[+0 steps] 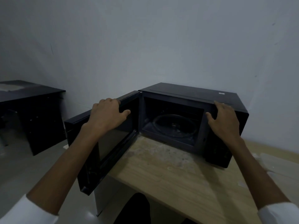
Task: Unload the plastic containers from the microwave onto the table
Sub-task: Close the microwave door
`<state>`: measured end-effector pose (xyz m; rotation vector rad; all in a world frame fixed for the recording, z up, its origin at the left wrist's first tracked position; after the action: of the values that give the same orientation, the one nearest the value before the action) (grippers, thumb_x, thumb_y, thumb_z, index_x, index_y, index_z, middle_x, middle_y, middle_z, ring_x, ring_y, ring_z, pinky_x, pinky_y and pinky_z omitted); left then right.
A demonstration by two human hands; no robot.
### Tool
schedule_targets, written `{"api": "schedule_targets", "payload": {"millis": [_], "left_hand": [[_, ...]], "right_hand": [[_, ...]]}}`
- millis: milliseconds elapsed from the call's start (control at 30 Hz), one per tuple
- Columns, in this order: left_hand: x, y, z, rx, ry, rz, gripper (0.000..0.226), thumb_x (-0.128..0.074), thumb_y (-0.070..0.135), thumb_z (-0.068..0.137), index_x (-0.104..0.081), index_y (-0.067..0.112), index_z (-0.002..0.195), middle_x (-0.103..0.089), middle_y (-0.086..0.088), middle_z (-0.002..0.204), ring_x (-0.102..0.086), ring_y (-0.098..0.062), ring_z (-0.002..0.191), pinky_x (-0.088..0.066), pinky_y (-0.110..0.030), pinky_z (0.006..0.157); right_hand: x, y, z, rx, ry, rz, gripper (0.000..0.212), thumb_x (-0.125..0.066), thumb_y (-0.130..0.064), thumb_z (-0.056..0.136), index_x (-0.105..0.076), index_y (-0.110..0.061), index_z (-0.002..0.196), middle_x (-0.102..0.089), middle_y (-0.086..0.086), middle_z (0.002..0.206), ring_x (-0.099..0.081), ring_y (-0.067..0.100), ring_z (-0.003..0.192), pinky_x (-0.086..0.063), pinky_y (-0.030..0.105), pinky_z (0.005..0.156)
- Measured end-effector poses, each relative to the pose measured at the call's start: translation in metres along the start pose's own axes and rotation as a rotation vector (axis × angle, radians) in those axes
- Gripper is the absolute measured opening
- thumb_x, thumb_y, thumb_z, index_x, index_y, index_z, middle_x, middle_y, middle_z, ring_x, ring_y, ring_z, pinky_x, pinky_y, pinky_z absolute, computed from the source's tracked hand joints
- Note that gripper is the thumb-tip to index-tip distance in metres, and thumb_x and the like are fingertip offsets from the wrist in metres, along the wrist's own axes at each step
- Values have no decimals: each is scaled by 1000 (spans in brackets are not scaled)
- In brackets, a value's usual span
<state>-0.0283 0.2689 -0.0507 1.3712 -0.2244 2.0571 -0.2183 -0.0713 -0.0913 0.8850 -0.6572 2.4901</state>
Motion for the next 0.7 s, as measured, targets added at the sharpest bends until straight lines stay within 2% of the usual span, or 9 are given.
{"api": "schedule_targets", "payload": {"millis": [200, 400, 500, 600, 700], "left_hand": [[3, 1, -2, -4, -61, 100, 61, -48, 60, 91, -63, 6, 115, -63, -19, 120, -56, -37, 112, -44, -42, 90], [8, 0, -1, -26, -273, 40, 75, -50, 65, 88, -54, 6, 133, -58, -16, 137, -52, -33, 125, -46, -42, 101], [15, 13, -1, -54, -399, -7, 75, -50, 62, 90, -48, 8, 141, -53, -14, 143, -51, -31, 130, -42, -37, 105], [18, 29, 1, -109, -471, -43, 70, -49, 63, 91, -52, 9, 134, -57, -13, 137, -54, -29, 123, -41, -35, 98], [16, 49, -2, -161, -475, -117, 70, -48, 64, 90, -55, 5, 127, -57, -15, 138, -55, -31, 121, -41, -37, 96]], "right_hand": [[2, 2, 0, 26, -9, -3, 59, -59, -28, 95, -43, -4, 146, -49, 20, 146, -40, 36, 139, -33, 46, 115], [0, 4, 0, 46, -4, -12, 56, -61, -25, 93, -47, -4, 143, -53, 20, 142, -44, 37, 135, -36, 48, 113], [2, 4, 0, 46, 1, -11, 54, -61, -24, 92, -49, -3, 141, -54, 20, 141, -45, 37, 135, -36, 47, 113], [3, 3, -1, 47, -10, -17, 54, -60, -25, 93, -49, -4, 141, -54, 20, 141, -44, 37, 135, -37, 47, 112], [6, 5, -1, 61, -22, -22, 51, -56, -29, 96, -49, -4, 141, -54, 19, 141, -45, 36, 134, -36, 45, 112]]}}
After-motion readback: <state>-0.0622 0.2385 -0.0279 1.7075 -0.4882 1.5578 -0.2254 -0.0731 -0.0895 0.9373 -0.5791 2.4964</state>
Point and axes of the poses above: each hand's wrist, its own z-axis towards the middle knuckle, its own x-axis out of the back of the hand, y = z × x, the point moved 4 cm from there along z, towards the middle knuckle
